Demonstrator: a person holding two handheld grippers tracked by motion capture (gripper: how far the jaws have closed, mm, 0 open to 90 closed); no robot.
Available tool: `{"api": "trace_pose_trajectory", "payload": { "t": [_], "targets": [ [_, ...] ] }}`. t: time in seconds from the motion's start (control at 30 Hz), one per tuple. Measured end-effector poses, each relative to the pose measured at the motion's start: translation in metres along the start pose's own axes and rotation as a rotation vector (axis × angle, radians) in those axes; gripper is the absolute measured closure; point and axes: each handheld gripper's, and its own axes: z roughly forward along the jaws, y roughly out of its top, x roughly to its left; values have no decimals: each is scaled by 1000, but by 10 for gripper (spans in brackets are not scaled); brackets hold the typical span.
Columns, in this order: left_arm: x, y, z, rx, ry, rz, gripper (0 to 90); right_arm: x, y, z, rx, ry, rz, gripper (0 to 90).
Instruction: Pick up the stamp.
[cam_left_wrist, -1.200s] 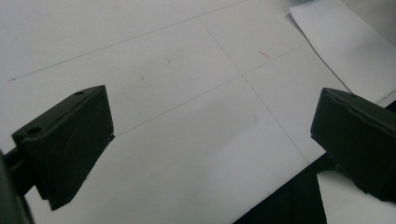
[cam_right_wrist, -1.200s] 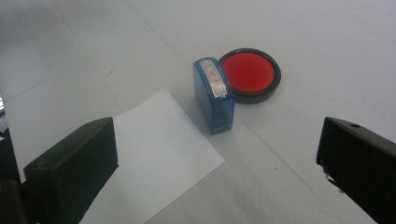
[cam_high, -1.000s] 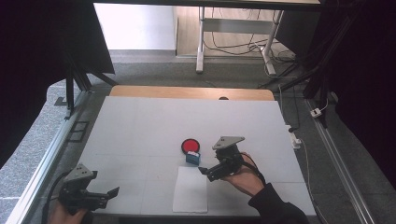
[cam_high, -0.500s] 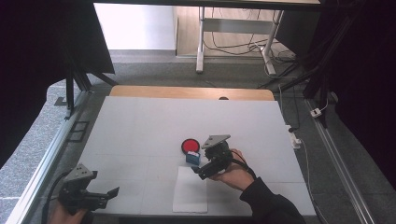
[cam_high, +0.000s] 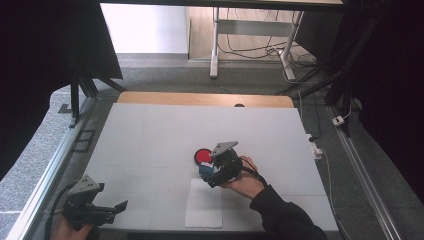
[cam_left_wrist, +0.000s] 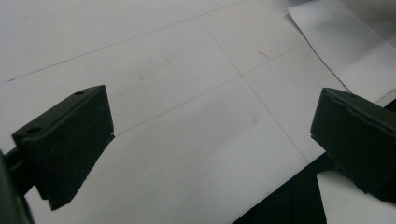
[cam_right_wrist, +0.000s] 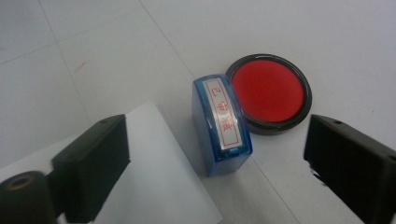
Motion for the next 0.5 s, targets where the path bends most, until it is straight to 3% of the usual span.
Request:
{"api": "trace_pose_trajectory", "payload": {
  "t": [0.5],
  "targets": [
    [0,0,0,0,1,4,0,-9,7,7,32,44,-21,496]
  ]
}}
